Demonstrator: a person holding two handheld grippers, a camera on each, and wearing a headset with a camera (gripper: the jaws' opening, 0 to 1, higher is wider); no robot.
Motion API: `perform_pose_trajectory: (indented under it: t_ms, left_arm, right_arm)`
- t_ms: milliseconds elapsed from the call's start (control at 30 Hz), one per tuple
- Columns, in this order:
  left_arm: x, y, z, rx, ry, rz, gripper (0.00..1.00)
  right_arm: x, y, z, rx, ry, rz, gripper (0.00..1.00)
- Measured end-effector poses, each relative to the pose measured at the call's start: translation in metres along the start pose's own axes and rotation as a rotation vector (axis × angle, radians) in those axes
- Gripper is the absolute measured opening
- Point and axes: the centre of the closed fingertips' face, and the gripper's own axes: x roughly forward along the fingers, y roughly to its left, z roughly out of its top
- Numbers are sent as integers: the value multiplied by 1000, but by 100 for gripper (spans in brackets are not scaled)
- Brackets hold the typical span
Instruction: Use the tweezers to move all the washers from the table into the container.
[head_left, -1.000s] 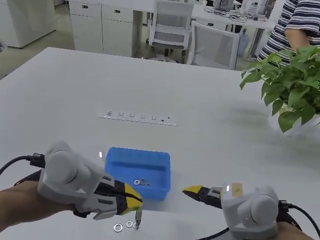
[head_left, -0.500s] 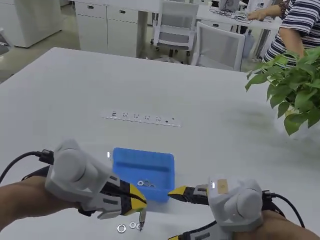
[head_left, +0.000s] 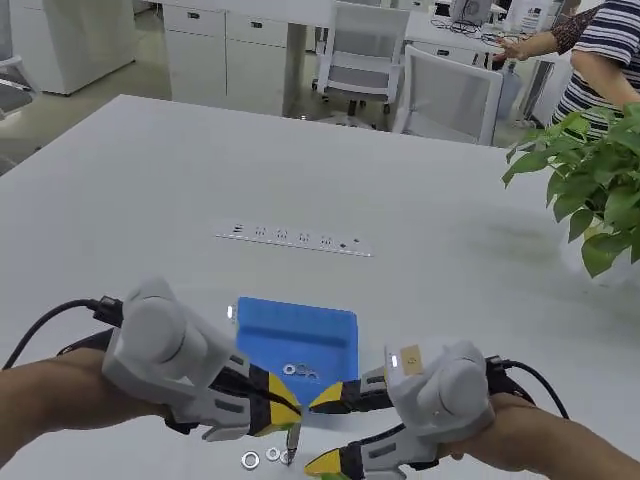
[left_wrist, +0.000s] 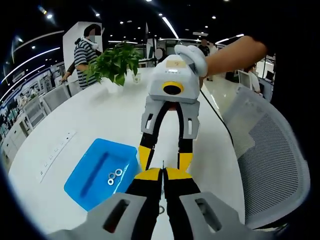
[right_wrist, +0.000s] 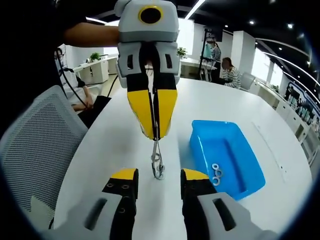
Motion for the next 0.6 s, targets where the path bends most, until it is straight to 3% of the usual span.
perform_pose_trajectory:
  t_ms: [367, 600]
  left_arm:
    - [0, 0, 0, 10, 4, -3, 5]
    - [0, -1, 0, 13, 8, -2, 5]
  right_arm:
    - [16, 2, 2, -34, 32, 76, 23]
    - [21, 2, 4, -53, 46, 95, 15]
